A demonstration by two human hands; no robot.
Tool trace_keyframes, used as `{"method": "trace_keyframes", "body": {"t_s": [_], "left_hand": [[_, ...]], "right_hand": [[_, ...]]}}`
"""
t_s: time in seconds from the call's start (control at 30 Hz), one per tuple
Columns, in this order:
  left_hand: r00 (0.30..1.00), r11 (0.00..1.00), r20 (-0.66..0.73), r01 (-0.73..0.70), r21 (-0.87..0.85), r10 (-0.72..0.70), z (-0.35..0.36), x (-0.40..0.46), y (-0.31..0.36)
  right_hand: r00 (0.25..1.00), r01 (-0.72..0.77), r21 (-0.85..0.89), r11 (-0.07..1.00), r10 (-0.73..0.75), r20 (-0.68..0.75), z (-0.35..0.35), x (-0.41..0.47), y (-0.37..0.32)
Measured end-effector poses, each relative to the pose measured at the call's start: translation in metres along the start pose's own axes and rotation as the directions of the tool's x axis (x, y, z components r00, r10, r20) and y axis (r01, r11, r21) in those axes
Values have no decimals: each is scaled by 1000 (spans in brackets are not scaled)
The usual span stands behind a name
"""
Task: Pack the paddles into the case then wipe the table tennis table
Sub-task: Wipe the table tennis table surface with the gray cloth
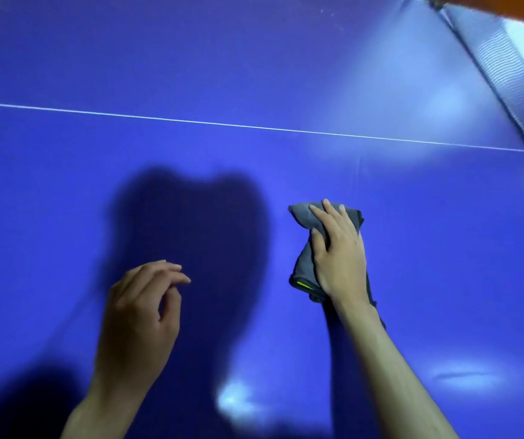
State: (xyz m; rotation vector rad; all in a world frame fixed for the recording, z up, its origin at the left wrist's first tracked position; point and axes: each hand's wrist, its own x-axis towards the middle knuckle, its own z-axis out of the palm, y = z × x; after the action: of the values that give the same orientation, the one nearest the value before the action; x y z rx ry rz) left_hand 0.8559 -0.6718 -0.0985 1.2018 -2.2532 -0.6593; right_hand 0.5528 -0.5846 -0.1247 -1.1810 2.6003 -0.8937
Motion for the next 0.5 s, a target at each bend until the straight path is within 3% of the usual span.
{"method": "trace_keyframes", "body": {"t_s": [0.23, 0.5], "left_hand": [[999, 999, 11, -37, 8, 37, 21, 18, 26], [1000, 1000, -10, -2, 21, 2, 12, 33, 9]], "right_hand": [[1000, -1, -48, 999, 0, -5, -50, 28, 70], [998, -52, -44, 998, 50, -43, -36, 105, 67]]}}
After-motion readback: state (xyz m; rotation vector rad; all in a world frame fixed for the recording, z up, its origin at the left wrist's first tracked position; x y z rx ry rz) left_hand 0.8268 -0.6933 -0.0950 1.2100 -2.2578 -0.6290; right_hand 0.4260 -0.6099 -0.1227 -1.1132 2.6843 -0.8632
